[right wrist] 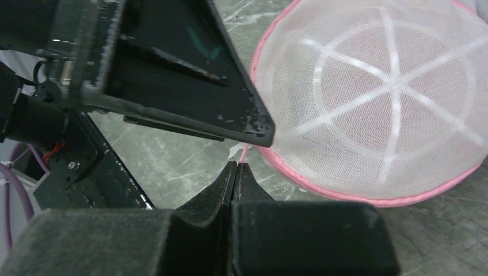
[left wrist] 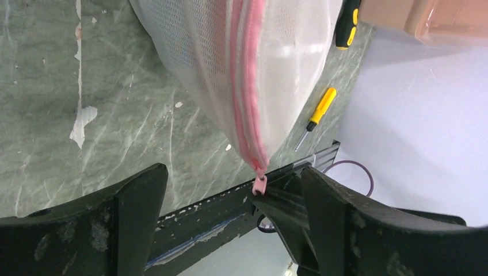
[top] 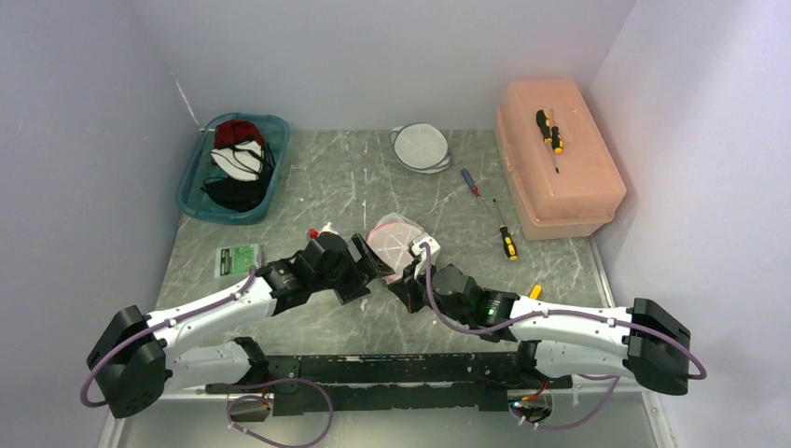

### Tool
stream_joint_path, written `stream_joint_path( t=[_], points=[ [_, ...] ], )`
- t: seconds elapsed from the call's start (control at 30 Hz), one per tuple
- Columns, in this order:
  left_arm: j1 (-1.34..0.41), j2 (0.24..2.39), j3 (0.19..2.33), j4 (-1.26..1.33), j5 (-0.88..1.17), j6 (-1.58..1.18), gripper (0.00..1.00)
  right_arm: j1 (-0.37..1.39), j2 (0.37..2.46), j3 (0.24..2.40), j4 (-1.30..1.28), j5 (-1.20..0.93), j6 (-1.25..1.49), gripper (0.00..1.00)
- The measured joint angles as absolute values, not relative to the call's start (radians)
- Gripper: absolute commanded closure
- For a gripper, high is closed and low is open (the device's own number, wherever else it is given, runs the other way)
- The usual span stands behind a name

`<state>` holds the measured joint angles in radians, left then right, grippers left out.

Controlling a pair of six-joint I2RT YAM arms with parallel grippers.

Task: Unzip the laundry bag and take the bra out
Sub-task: Unzip the laundry bag at the center of the board.

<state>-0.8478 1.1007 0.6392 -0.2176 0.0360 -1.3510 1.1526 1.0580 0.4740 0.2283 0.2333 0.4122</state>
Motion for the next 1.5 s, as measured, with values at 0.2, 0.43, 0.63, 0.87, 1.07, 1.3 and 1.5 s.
stream_joint_path(
  t=[0.2, 0.43, 0.63, 0.87, 1.07, 1.3, 1.5],
  points=[
    [-0.831, 1.14, 0.64, -0.185, 0.011, -1.37, 0.3, 1.153, 1.021, 0.471, 0.234, 0.201, 0.406, 1.0],
    [-0.793, 1.202, 0.662, -0.15, 0.011, -1.372, 0.6, 1.153, 1.0, 0.453, 0.235, 0.198, 0.403, 1.0],
    [-0.776, 1.227, 0.669, -0.112, 0.031, -1.367, 0.95, 1.153, 0.995, 0.431, 0.229, 0.201, 0.404, 1.0],
    [-0.744, 1.226, 0.669, -0.084, 0.065, -1.332, 0.97, 1.153, 0.979, 0.419, 0.171, 0.284, 0.447, 1.0],
    [-0.696, 1.211, 0.669, -0.071, 0.117, -1.274, 0.97, 1.091, 0.929, 0.344, 0.105, 0.363, 0.524, 1.0],
    [-0.594, 1.249, 0.702, -0.015, 0.337, -1.117, 0.97, 1.072, 0.728, 0.323, 0.08, 0.362, 0.472, 1.0],
    [-0.559, 1.435, 0.937, -0.014, 0.576, -0.913, 0.97, 1.074, 0.668, 0.353, 0.042, 0.329, 0.39, 1.0]
  ],
)
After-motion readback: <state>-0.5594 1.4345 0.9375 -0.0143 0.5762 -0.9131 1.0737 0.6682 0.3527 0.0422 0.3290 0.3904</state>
